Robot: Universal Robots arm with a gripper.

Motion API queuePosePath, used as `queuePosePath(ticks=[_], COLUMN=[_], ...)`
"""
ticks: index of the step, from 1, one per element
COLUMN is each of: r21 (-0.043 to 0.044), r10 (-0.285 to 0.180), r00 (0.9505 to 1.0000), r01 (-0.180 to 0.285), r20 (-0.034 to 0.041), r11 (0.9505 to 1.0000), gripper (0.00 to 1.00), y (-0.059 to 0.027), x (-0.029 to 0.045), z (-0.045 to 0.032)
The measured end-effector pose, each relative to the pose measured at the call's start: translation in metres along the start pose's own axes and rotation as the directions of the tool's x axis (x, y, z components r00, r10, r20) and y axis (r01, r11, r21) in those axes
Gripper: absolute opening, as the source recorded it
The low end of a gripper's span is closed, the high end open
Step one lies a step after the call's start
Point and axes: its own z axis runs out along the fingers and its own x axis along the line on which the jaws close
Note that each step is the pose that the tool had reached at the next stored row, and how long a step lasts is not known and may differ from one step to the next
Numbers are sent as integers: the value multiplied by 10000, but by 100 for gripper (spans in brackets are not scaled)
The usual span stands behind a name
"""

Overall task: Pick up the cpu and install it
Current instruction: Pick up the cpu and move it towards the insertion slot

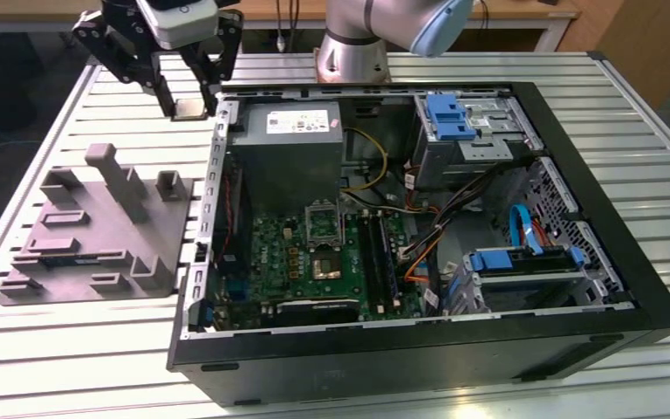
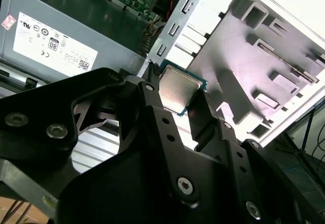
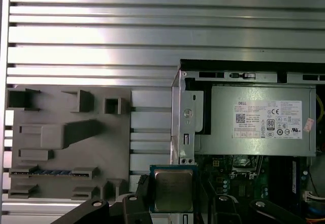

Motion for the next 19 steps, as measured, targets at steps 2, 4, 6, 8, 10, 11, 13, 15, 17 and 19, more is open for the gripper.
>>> queuePosePath(ticks=[2,4,6,8,10,11,13,15,17,19], r21=[0,0,1,1,0,1,1,0,0,1], r10=[0,0,0,0,0,0,0,0,0,0], r00=[10000,10000,10000,10000,10000,10000,10000,10000,10000,10000], r01=[0,0,0,0,0,0,0,0,0,0], r20=[0,-1,-1,0,0,-1,-1,0,0,-1], r11=[10000,10000,10000,10000,10000,10000,10000,10000,10000,10000], gripper=[47,47,47,47,47,47,47,47,47,47], y=[0,0,0,0,0,0,0,0,0,0], x=[-35,-80,-136,-185,-228,-246,-278,-303,-327,-351], z=[0,0,0,0,1,0,1,1,1,0])
